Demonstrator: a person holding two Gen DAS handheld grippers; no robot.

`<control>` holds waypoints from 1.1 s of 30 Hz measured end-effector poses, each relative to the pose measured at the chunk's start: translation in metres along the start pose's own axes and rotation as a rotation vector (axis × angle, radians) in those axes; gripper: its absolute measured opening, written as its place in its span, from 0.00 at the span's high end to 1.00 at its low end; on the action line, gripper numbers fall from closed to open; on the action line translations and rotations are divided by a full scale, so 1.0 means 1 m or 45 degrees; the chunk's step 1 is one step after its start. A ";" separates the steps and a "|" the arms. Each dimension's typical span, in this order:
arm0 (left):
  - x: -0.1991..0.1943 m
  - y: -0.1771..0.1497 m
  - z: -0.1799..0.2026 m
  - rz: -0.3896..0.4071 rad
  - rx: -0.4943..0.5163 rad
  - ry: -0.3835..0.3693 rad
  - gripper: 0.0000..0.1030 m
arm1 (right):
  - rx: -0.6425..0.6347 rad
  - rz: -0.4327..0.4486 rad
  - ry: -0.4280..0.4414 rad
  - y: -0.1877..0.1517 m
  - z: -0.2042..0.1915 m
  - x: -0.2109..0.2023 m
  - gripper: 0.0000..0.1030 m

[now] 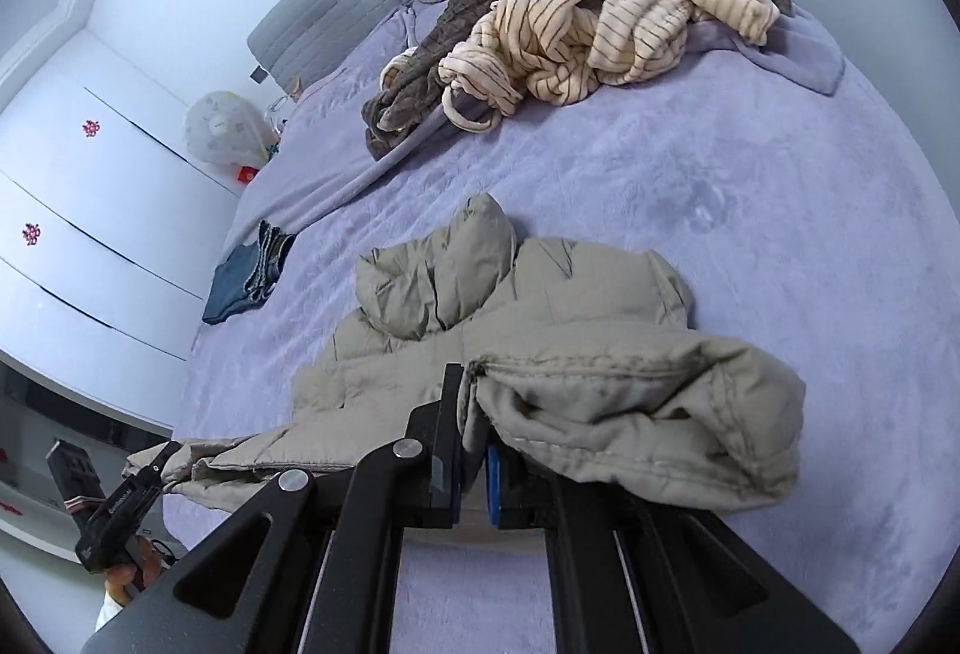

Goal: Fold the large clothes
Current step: 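Grasp the jacket hem with both tools and lift it toward the collar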

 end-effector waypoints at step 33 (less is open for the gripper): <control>0.244 -0.002 -0.053 -0.203 0.141 0.109 0.72 | 0.236 -0.086 -0.161 0.023 0.071 0.214 0.77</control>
Point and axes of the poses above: each gripper's, at about its wrist camera, not at the fingertips, and x roughly the way its jaws point, z to its right, y to its top, the point moved 7 cm from there along x, roughly the way its jaws point, and after that the axes turned 7 degrees about z, right-handed, at the moved point
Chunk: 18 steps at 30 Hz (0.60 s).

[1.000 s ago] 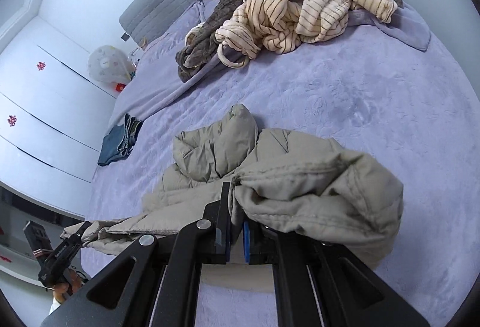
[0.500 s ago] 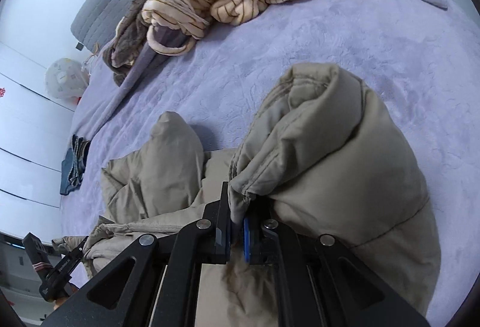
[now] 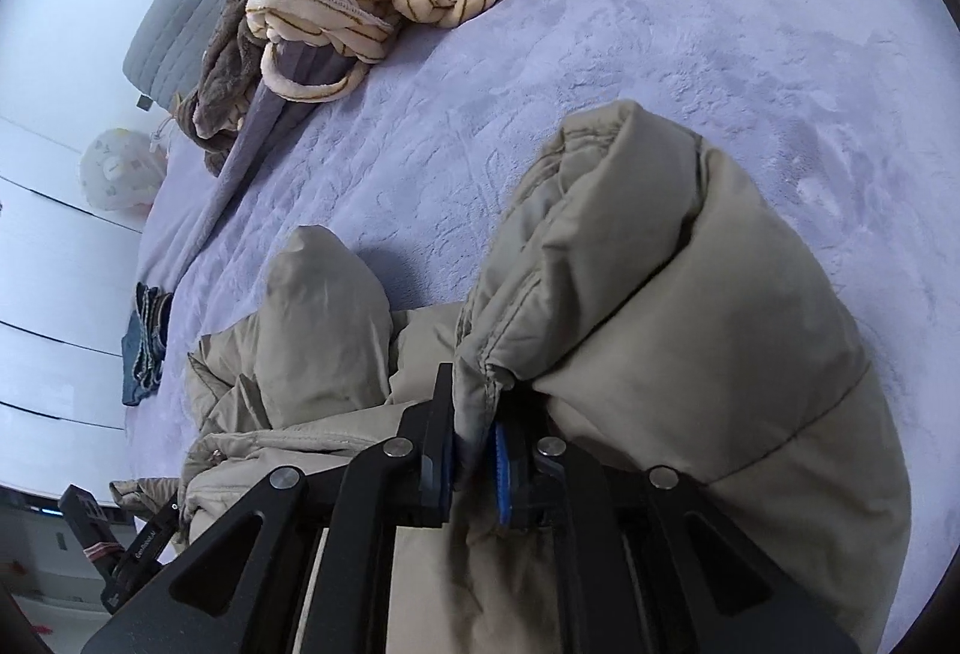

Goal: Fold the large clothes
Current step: 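Grasp the jacket hem with both tools and lift it toward the collar, then lay the hem over the jacket and open both tools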

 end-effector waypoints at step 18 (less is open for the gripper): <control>-0.004 -0.018 0.081 0.035 0.175 -0.132 0.62 | -0.411 -0.178 0.088 -0.074 -0.096 0.031 0.93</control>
Point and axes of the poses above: each gripper's, at about its wrist camera, not at the fingertips, and x roughly the way its jaws point, z to its right, y to its top, the point moved 7 cm from there along x, roughly the way its jaws point, and after that the axes turned 7 degrees about z, right-handed, at the moved point
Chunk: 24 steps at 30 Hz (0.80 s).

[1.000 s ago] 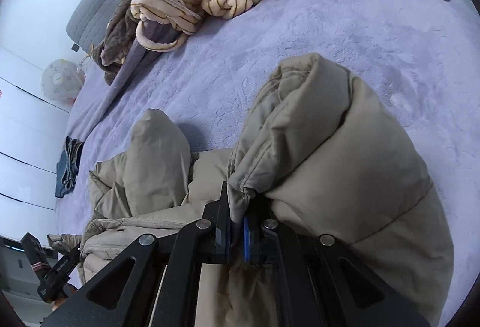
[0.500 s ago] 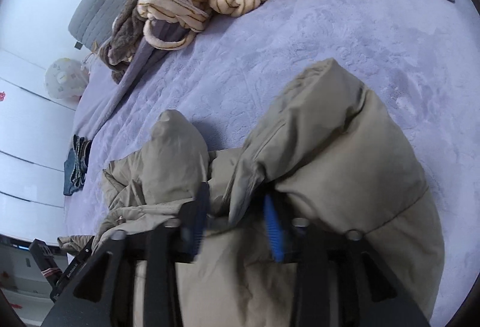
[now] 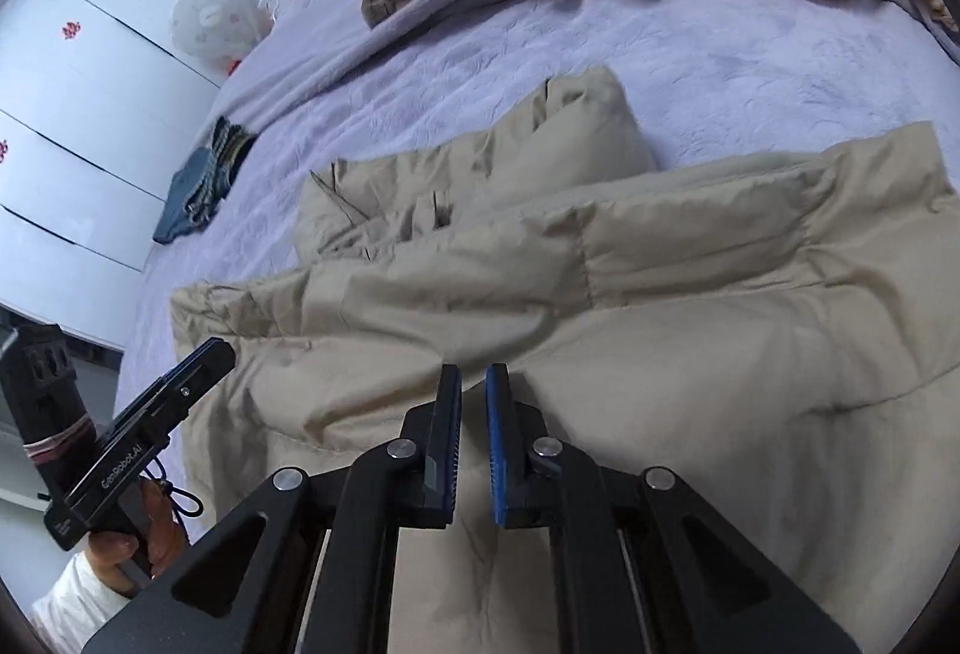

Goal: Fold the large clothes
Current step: 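Lay the hem over the jacket and open both tools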

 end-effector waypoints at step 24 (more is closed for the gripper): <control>0.052 0.010 -0.144 -0.043 -0.091 0.414 0.61 | 0.291 0.073 -0.361 0.054 0.183 -0.016 1.00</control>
Point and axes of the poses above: each gripper's, at about its wrist camera, not at the fingertips, and x roughly the way its jaws point, z to its right, y to its top, the point moved 7 cm from there along x, roughly the way its jaws point, and after that the axes turned 7 degrees about z, right-handed, at the moved point
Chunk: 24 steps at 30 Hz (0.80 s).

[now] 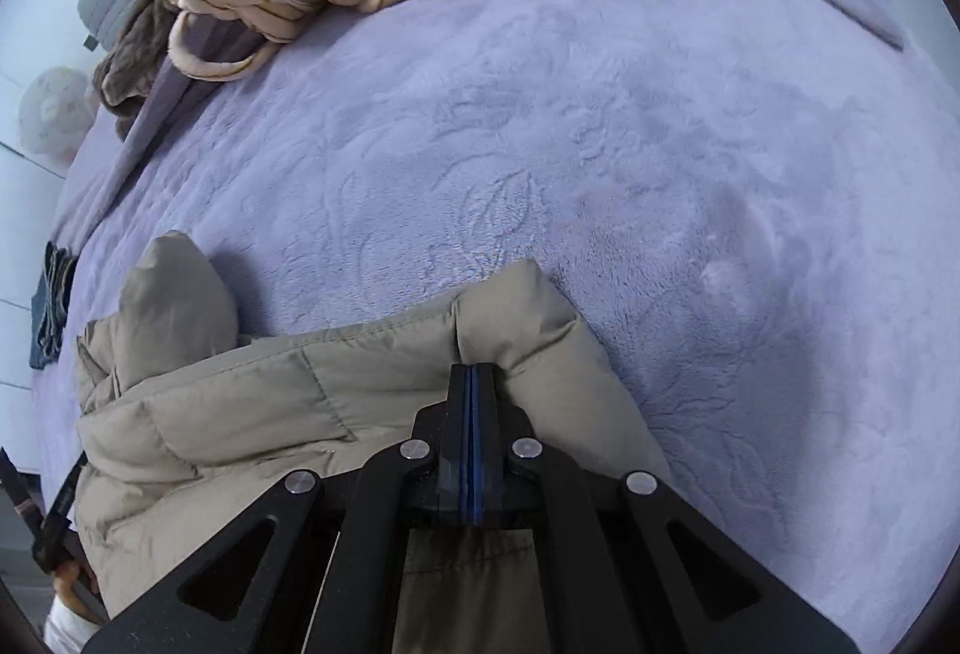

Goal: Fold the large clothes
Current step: 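Lay the hem over the jacket and open both tools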

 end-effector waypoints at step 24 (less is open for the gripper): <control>-0.096 -0.013 0.003 0.052 0.012 -0.036 0.07 | 0.119 0.145 0.129 -0.034 0.001 -0.085 0.95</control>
Point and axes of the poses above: each gripper's, at about its wrist camera, not at the fingertips, and x roughly the way its jaws point, z to its right, y to its top, the point moved 7 cm from there along x, roughly the way its jaws point, and after that the axes turned 7 degrees about z, right-handed, at the moved point
